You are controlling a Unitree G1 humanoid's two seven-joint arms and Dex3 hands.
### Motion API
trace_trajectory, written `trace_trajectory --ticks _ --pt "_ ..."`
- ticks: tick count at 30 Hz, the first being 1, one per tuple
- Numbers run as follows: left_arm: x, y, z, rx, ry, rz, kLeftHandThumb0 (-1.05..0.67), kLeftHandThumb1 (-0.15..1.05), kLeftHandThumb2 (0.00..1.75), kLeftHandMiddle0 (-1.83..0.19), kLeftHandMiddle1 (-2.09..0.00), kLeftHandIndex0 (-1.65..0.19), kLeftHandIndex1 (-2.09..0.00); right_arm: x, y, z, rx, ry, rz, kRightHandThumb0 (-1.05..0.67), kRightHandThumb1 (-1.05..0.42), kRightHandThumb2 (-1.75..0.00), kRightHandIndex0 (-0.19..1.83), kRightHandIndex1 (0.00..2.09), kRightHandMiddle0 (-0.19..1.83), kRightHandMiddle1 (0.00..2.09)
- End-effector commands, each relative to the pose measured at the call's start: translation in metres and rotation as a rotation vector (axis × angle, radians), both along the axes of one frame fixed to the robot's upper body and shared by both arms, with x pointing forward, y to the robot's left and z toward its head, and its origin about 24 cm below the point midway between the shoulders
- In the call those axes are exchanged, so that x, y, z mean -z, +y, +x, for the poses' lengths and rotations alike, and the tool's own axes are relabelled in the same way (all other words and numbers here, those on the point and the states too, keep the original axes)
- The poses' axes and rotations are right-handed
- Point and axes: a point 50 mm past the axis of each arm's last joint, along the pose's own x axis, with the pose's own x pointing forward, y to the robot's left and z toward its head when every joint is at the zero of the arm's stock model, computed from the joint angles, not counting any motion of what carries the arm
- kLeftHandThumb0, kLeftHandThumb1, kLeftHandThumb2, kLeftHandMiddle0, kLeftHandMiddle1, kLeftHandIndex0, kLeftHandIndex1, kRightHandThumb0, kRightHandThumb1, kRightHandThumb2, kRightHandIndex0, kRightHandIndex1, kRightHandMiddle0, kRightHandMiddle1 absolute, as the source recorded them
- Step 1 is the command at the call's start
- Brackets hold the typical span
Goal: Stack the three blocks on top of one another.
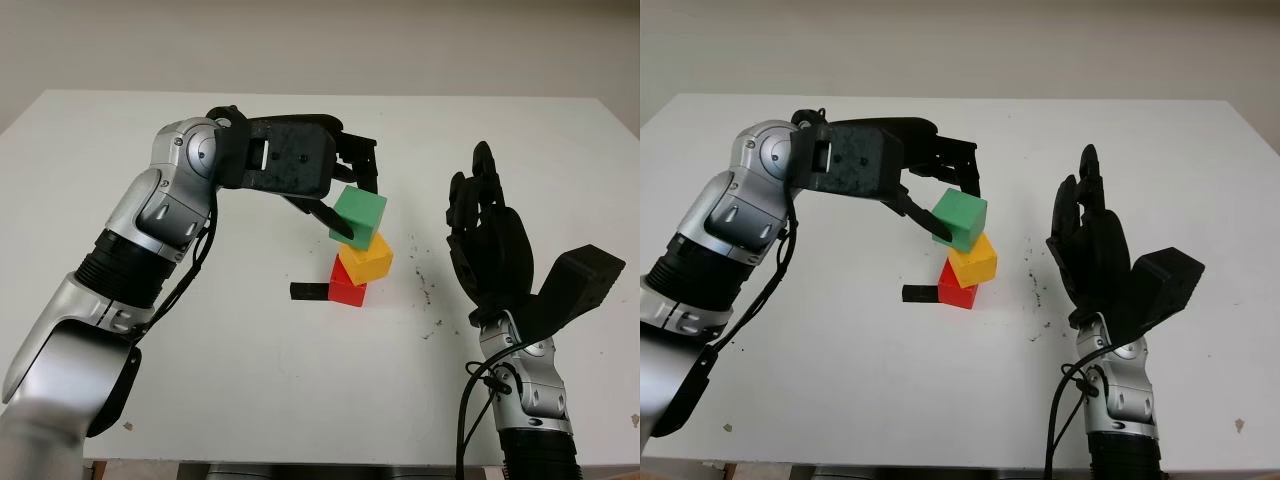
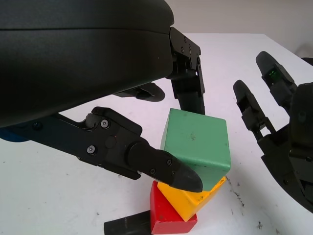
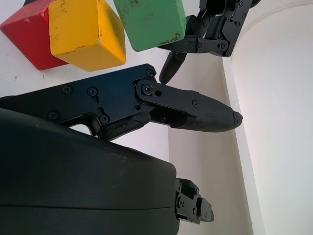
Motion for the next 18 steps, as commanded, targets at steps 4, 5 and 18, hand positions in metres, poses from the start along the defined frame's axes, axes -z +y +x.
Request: trace_trajectory --ticks 4,5,18 --pt "0.0031 -0.003 -0.0002 0.021 0.014 -0.022 -0.5 1.05 0.14 -0.37 -0.05 -0.47 -1.67 -0.0024 -0.0013 -0.0001 0.002 -0.016 0.005 -0.68 -1.05 -0.61 -0.19 0.0 -0.19 0.04" --pt "0.0029 -0.0035 -0.0001 0.022 0.014 -0.025 -0.5 1.05 0.14 -0.37 -0.05 -0.46 -1.67 -0.0022 -0.0013 -0.0002 0.0 -0.015 0.007 -0.68 -1.05 -0.61 -0.19 0.0 -0.19 0.03" --pt "0.0036 -0.0067 0.0044 0.028 0.009 -0.038 -0.52 1.05 0.15 -0.36 -0.05 -0.43 -1.71 -0.002 -0.0011 -0.002 0.0 -0.022 -0.001 -0.66 -1.05 -0.62 -0.19 0.0 -0.19 0.0"
